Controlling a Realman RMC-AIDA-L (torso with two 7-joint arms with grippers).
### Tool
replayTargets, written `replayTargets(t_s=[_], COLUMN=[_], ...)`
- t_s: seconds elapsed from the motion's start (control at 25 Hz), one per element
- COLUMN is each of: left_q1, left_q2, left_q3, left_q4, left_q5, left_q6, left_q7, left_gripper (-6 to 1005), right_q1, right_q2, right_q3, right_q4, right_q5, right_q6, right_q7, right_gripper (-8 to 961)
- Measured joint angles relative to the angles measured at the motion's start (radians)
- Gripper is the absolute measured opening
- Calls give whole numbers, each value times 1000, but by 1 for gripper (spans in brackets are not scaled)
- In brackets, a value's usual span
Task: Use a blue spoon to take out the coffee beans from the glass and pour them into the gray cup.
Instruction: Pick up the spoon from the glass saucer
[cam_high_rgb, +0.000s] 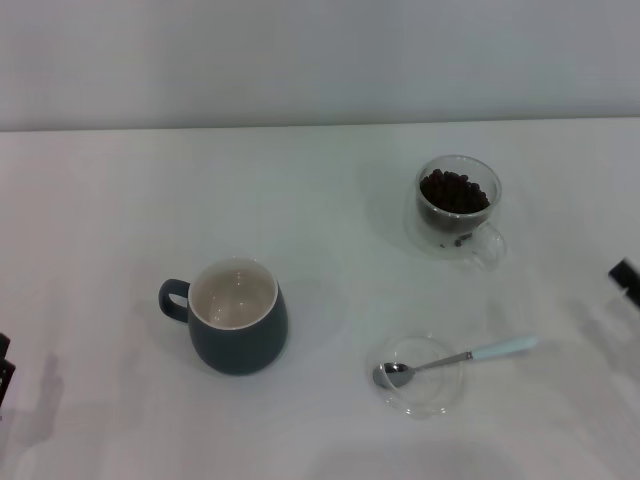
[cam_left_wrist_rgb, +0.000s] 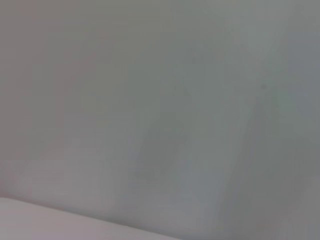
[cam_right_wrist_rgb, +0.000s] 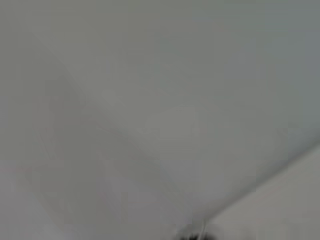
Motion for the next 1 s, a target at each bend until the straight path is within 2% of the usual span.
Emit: replayTargets(t_s=[0.28, 0.76, 1.0], left_q1=[-45, -53, -59], left_q2=[0, -1, -2], left_q3=[1, 9, 9], left_q4=[-7, -12, -11], left_q5=[-2, 12, 13], left_q6=[-12, -16, -16], left_q7=[4, 8, 9], left_gripper=[701, 700, 700], right_q1=[-4, 44, 62], right_q2=[7, 15, 17], right_q3=[-29, -24, -26], right_q4=[142, 164, 159], right_q5=[-7, -167, -194], right_q6=[-30, 38, 55], right_q7=[-57, -70, -71], right_gripper=[862, 861, 861])
